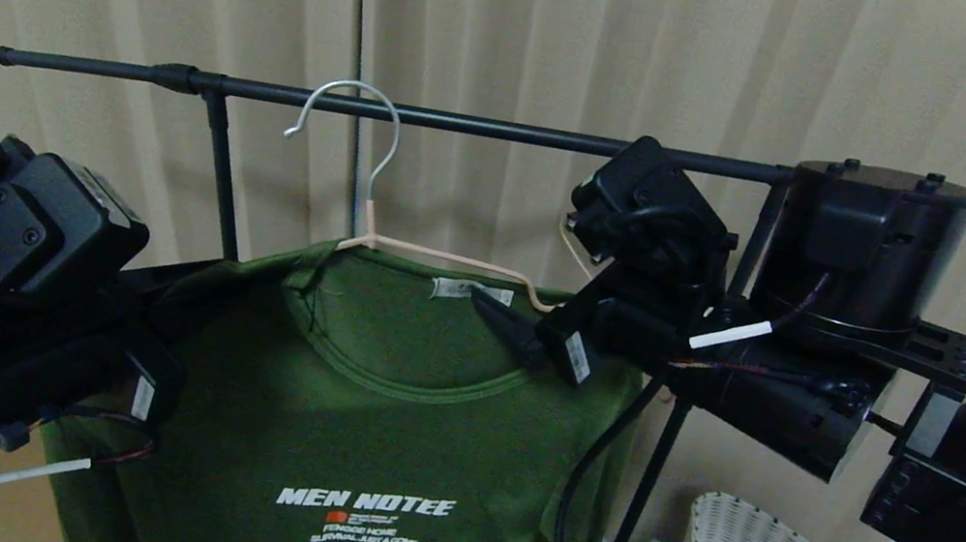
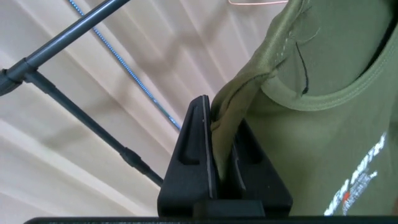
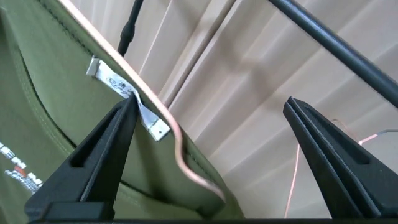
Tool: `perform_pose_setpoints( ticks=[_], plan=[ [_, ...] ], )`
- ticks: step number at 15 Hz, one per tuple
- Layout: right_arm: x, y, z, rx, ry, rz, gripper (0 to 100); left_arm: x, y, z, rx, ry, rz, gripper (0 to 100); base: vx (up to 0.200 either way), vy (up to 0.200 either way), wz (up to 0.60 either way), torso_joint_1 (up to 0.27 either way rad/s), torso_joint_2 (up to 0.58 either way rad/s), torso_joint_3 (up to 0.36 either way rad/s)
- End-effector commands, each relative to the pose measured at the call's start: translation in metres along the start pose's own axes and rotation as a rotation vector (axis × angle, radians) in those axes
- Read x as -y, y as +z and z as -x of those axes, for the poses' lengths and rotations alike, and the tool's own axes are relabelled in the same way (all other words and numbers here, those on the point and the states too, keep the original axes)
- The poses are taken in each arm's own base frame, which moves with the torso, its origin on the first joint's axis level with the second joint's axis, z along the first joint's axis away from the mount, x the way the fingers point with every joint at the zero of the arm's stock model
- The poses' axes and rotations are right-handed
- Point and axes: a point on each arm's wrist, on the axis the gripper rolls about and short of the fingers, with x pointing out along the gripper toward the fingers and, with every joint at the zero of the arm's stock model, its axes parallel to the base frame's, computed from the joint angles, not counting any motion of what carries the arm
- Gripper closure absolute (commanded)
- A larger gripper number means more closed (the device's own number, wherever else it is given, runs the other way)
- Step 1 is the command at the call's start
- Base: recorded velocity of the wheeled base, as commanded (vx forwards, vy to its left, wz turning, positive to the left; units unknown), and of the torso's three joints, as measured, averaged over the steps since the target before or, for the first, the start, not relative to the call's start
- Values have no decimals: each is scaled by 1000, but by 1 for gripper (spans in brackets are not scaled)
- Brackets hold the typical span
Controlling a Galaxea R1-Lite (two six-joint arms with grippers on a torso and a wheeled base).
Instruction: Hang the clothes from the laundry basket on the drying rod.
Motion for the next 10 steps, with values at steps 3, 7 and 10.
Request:
perform_pose_setpoints(
  ticks=[3, 7, 10],
  plan=[
    [1, 1, 7, 2, -11, 0, 0, -4, -2, -1, -13, 24, 2, 100, 0, 0, 0, 0, 0, 0],
    [2, 2, 5, 3, -13, 0, 0, -2, -4, 5, -9, 11, 1, 100, 0, 0, 0, 0, 0, 0],
    [-1, -3, -8, -12, -6, 1, 0, 3, 0, 5, 14, -17, 1, 100, 0, 0, 0, 0, 0, 0]
  ],
)
